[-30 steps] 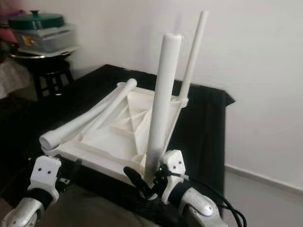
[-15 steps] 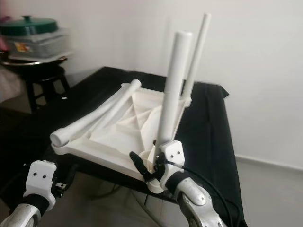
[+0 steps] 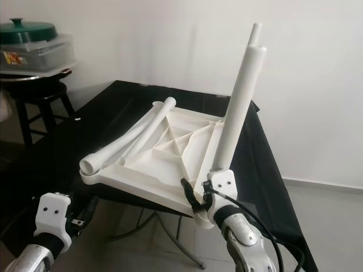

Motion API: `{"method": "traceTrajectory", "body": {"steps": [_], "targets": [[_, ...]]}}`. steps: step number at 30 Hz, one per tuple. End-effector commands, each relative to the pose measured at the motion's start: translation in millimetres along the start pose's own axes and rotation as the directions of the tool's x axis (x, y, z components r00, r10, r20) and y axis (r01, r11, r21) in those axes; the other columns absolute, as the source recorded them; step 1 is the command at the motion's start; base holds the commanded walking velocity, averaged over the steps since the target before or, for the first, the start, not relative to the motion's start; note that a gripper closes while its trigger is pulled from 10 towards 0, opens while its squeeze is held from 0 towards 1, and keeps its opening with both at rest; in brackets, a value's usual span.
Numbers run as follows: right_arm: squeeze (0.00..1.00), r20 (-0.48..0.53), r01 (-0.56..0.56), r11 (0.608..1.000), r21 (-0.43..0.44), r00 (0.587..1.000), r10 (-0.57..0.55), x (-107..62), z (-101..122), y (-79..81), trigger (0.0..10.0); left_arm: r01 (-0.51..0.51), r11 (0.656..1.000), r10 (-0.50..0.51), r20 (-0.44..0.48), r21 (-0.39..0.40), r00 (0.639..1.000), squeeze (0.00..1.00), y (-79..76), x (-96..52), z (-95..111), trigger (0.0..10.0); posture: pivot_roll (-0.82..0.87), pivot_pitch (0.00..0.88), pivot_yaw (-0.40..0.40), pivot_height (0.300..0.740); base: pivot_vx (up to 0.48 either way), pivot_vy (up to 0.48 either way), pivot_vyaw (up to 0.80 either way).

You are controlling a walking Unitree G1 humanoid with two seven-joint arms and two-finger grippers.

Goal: Building children table

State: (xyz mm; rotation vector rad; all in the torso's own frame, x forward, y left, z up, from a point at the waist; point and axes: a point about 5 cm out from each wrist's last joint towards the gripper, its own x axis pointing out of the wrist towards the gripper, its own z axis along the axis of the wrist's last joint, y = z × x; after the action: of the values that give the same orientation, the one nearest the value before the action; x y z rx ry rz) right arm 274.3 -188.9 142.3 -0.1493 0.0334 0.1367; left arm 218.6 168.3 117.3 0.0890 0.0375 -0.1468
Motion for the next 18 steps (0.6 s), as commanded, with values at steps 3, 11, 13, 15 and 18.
{"method": "traceTrajectory", "body": {"steps": [3,11,13,15,18], "targets": [[0.00,0.007,0.186,0.981,-0.049,0.983,-0.186,8.4,6,-40.6,10.0,0.019,1.000,-0.019,0.000,-0.004,1.000,0.00,-1.5,-0.6,0,10.0,-0.03,0.000,-0.034,0.740,0.000,0.000,0.00],[0.00,0.060,0.329,0.940,-0.090,0.944,-0.324,20.0,29,-91.7,10.0,0.026,1.000,-0.026,0.001,-0.008,1.000,0.00,-2.2,-1.7,1,10.0,-0.03,0.002,-0.032,0.740,0.000,0.000,0.00],[0.00,0.070,0.374,0.920,-0.114,0.927,-0.368,21.8,35,-107.0,10.0,0.028,1.000,-0.028,0.002,-0.008,1.000,0.00,-2.2,-2.2,1,10.0,-0.02,0.005,-0.033,0.740,0.000,0.000,0.00],[0.00,0.082,0.439,0.888,-0.141,0.899,-0.431,23.3,43,-127.6,10.0,0.029,1.000,-0.029,0.002,-0.008,1.000,0.00,-2.2,-2.6,1,10.0,-0.02,0.005,-0.033,0.740,0.000,0.000,0.00],[0.00,0.088,0.531,0.825,-0.191,0.847,-0.525,21.2,50,-155.5,10.0,0.026,1.000,-0.026,0.004,-0.009,1.000,0.00,-2.1,-3.3,2,10.0,-0.02,0.008,-0.034,0.740,0.000,0.000,0.00]]}}
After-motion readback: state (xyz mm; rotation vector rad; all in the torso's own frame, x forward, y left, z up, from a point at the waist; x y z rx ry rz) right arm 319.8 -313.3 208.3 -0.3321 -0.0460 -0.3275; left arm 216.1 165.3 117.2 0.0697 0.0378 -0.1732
